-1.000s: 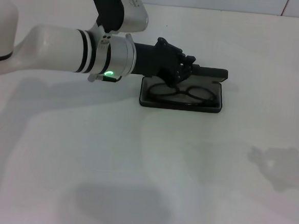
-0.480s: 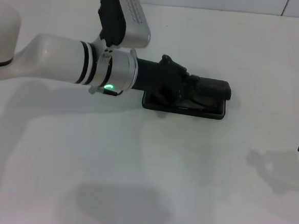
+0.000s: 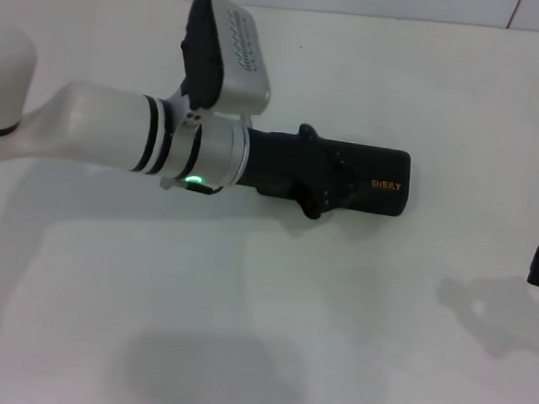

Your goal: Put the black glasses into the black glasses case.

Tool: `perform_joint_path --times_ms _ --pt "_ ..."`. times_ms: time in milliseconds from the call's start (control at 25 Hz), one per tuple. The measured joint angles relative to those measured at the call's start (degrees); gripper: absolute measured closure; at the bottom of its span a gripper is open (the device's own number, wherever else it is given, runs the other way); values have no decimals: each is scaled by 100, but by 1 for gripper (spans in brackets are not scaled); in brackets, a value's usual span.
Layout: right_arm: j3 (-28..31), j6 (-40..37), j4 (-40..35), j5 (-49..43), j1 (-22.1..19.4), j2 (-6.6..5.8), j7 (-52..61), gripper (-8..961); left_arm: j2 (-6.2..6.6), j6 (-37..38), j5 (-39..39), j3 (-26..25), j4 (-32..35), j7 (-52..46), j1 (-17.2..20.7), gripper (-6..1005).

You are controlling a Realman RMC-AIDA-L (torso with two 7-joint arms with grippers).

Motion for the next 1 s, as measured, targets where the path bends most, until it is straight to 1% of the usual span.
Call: perform_joint_path --times_ms 120,160,240,280,360,400,480,560,680,840,960,1000 --pt "34 -9 1 -22 -40 -1 -2 820 -2 528 -191 -8 850 -43 469 795" --pt "47 -24 -1 -37 -46 -2 -5 814 2 657 -258 -16 1033 -56 575 792" --pt "65 -148 -29 -71 -42 -6 -134 801 42 1320 -530 -95 1696 61 984 786" --pt "60 -252 -34 -70 -15 -6 -289 794 62 1595 -622 -156 1913 177 1139 783" --pt "19 -374 -31 -43 51 -2 -531 781 74 2288 -792 -481 2243 525 1493 778" --pt "-39 -424 -23 1 105 2 -670 744 70 2523 -819 -645 2323 590 1609 775" --pt "-170 -459 -17 124 192 8 -834 671 60 3034 -867 -1121 2461 392 1830 769" --pt "-313 -488 -14 324 270 9 -1027 597 131 3478 -876 -1451 2491 -19 1930 699" --pt "-433 -507 -20 623 381 9 -1218 515 246 4055 -878 -1816 2462 -394 2032 594" --pt "-443 -516 -25 825 579 9 -1250 406 347 4599 -860 -2078 2447 -597 2180 441" --pt "-490 -516 -10 863 771 8 -1253 314 363 4702 -857 -2108 2422 -601 2275 323" --pt "-521 -513 -9 865 832 9 -1254 275 364 4715 -855 -2112 2410 -601 2299 316"
